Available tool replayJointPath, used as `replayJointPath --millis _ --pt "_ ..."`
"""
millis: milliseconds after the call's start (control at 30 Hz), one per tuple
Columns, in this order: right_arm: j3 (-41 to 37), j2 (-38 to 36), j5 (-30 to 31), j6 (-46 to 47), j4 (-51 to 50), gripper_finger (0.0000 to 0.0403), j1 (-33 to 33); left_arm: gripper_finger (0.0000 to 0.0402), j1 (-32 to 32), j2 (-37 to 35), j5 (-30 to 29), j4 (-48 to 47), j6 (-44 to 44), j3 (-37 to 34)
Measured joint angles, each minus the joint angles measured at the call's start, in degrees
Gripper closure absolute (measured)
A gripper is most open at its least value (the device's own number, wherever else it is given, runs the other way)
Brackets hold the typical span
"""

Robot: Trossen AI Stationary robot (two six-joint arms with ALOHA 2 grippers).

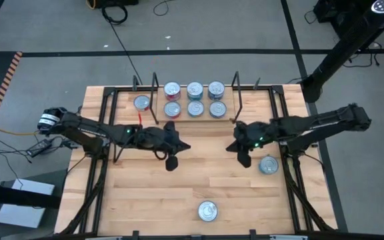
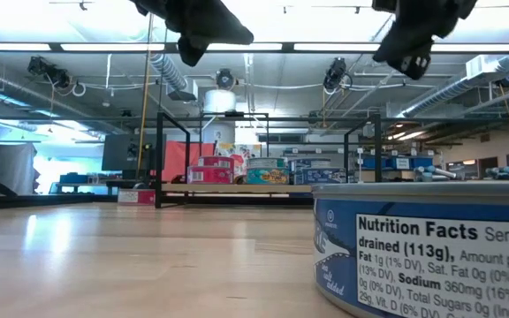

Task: Stack canned seafood by type on shelf
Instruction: Stack the light blue tuna can on top of the other light blue tuna can

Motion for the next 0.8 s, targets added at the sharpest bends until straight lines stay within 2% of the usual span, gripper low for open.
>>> replayJointPath --millis 167,300,433,600,700,800 --pt "0.0 6.3 0.0 8.2 -0.6 0.0393 4.0 0.0400 1.8 0.0 6.6 -0.1 1.7 0.0" --pt "0.0 10.1 0.2 16.0 -3.0 0.0393 7.6 0.0400 2.6 0.0 7.7 4.1 3.1 -2.9" --pt "0.0 10.6 1.6 28.0 -12.6 0.0395 10.7 0.0400 3.4 0.0 10.3 15.4 0.8 -9.7" --pt "0.0 9.1 1.3 45.3 -28.7 0.0395 12.9 0.0400 3.4 0.0 10.7 27.6 -4.0 -17.7" --pt "0.0 8.6 -0.1 52.3 -37.8 0.0395 13.7 0.0400 3.4 0.0 9.3 30.1 -6.5 -19.6" --pt "0.0 8.6 -2.5 55.5 -44.1 0.0395 14.0 0.0400 3.3 0.0 7.5 30.7 -7.7 -20.1"
